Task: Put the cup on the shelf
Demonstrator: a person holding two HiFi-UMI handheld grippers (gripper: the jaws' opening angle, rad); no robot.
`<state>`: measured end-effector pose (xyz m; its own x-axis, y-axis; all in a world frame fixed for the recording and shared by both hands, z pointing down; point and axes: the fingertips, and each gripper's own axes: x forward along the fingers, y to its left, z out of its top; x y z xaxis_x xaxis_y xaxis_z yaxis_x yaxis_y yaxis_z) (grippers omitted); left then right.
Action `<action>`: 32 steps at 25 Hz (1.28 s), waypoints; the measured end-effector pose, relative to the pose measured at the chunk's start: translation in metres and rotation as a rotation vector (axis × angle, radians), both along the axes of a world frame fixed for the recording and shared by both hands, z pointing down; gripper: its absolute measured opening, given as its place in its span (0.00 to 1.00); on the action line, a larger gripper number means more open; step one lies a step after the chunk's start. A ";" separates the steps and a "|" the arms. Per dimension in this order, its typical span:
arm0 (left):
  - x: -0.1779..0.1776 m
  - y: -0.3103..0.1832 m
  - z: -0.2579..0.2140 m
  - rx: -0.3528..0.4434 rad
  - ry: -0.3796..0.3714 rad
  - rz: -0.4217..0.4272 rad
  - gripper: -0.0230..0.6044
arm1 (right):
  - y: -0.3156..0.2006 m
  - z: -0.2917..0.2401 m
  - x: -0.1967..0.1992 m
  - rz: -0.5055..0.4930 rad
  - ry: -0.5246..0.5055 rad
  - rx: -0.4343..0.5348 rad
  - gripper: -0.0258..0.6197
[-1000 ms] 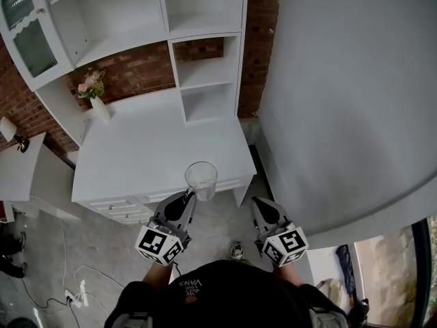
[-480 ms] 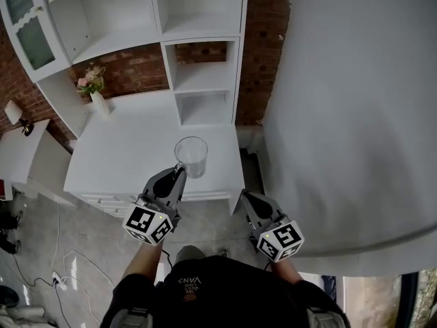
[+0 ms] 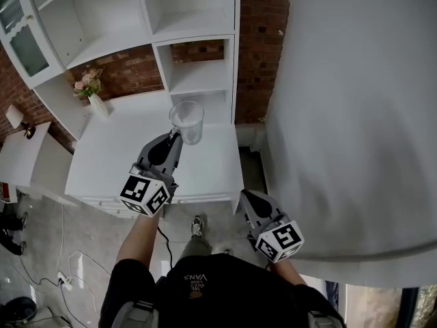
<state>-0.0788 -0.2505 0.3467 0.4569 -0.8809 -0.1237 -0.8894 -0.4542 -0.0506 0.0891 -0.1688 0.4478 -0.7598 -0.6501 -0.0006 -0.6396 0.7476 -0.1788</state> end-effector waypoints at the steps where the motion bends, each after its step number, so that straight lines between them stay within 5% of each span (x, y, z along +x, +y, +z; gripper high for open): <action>1: 0.000 -0.009 -0.003 0.005 0.000 0.004 0.08 | -0.004 -0.002 0.000 0.006 -0.001 0.006 0.03; 12: -0.018 -0.089 -0.063 0.056 -0.015 0.087 0.08 | -0.052 -0.009 -0.026 0.050 -0.003 0.030 0.03; 32: -0.054 -0.222 -0.174 0.145 -0.051 0.119 0.08 | -0.135 -0.022 -0.098 0.051 0.017 0.067 0.03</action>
<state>-0.1329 -0.4728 0.1722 0.5654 -0.7951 -0.2194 -0.8247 -0.5405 -0.1666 -0.0088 -0.3035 0.4255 -0.7258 -0.6871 -0.0330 -0.6798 0.7237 -0.1186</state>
